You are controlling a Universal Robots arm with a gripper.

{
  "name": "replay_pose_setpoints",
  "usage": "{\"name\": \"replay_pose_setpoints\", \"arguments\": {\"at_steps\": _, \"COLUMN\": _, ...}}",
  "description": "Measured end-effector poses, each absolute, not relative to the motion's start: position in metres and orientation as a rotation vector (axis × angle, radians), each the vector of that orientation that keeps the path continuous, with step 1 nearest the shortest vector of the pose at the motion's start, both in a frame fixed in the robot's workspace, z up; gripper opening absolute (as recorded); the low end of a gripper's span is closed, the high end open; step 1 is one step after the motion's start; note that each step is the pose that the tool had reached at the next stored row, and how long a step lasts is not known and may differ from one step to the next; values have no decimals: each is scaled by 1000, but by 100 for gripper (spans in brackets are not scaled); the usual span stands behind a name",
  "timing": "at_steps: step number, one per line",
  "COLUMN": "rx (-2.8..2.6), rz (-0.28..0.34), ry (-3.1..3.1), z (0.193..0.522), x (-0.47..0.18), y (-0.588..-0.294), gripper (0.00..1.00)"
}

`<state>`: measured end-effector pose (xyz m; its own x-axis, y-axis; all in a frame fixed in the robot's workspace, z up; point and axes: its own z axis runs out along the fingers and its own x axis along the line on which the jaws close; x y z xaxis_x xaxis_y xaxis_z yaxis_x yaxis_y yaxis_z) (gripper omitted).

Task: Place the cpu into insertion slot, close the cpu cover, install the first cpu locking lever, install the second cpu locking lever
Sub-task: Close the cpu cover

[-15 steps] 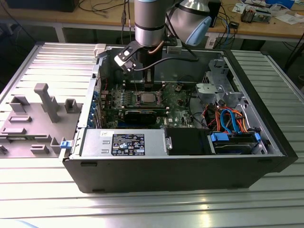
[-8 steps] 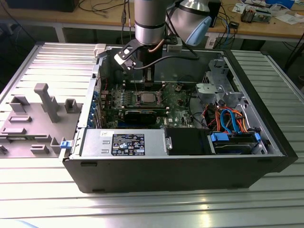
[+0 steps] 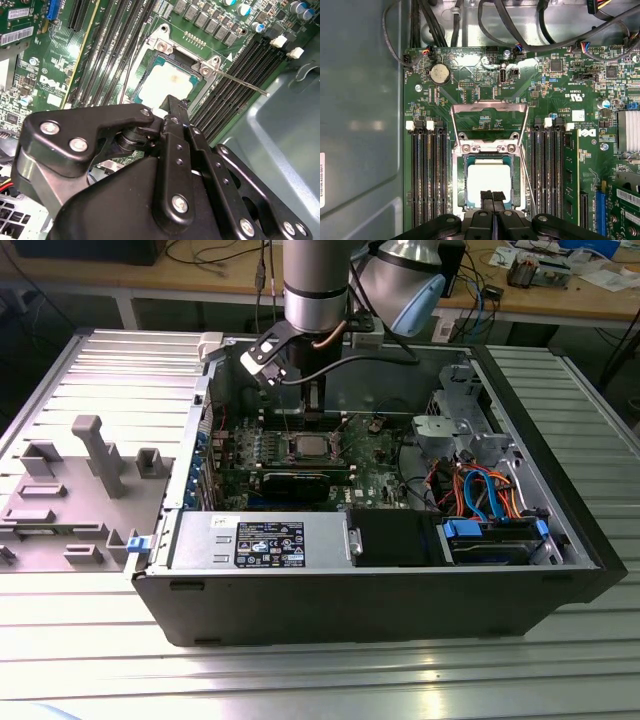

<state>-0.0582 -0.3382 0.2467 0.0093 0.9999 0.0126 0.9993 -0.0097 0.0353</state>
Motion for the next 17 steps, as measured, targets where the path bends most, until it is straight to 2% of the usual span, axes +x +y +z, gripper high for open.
{"name": "replay_pose_setpoints", "arguments": {"at_steps": 17, "rx": 2220, "rz": 53, "ry": 2199, "z": 247, "x": -56, "y": -338, "gripper": 11}}
